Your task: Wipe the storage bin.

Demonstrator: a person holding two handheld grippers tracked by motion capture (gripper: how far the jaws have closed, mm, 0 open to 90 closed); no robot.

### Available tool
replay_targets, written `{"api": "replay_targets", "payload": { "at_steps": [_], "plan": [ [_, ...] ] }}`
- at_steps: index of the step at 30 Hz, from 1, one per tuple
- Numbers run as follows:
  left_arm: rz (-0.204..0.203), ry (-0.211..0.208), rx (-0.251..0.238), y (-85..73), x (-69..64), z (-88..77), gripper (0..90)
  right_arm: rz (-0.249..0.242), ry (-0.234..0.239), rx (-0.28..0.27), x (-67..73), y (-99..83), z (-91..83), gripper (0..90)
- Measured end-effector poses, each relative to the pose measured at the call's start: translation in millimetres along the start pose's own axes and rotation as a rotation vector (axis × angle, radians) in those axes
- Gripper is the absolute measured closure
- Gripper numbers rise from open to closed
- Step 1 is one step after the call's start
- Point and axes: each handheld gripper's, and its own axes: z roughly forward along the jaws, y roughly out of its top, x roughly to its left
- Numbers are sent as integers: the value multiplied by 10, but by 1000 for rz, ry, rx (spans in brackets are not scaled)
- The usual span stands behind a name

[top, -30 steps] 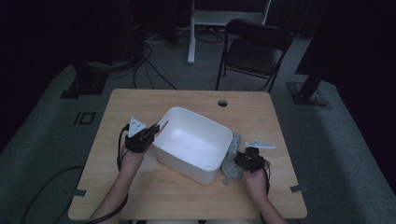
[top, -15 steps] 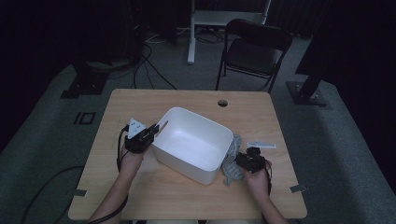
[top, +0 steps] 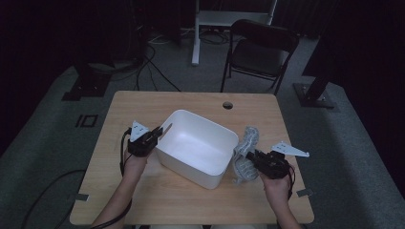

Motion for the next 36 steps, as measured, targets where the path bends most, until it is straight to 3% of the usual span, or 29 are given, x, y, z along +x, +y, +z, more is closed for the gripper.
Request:
{"api": "replay_targets", "payload": {
  "at_steps": [9,14,25,28,30,36],
  "plan": [
    [-2,1,0,2,-5,3,849,-25,5,51,86,-109,243,758],
    [-14,1,3,7,-11,7,849,-28,-6,57,97,-147,274,759],
    [-10,5,5,5,-21,1,849,-29,-34,113,60,-302,408,760],
    [-12,9,4,5,-24,0,849,-22,-46,152,33,-393,501,760],
    [-12,10,3,3,-25,-1,849,-5,-41,145,10,-429,525,760],
    [-11,14,4,5,-28,0,848,-19,-51,140,-15,-441,558,761]
  ]
}}
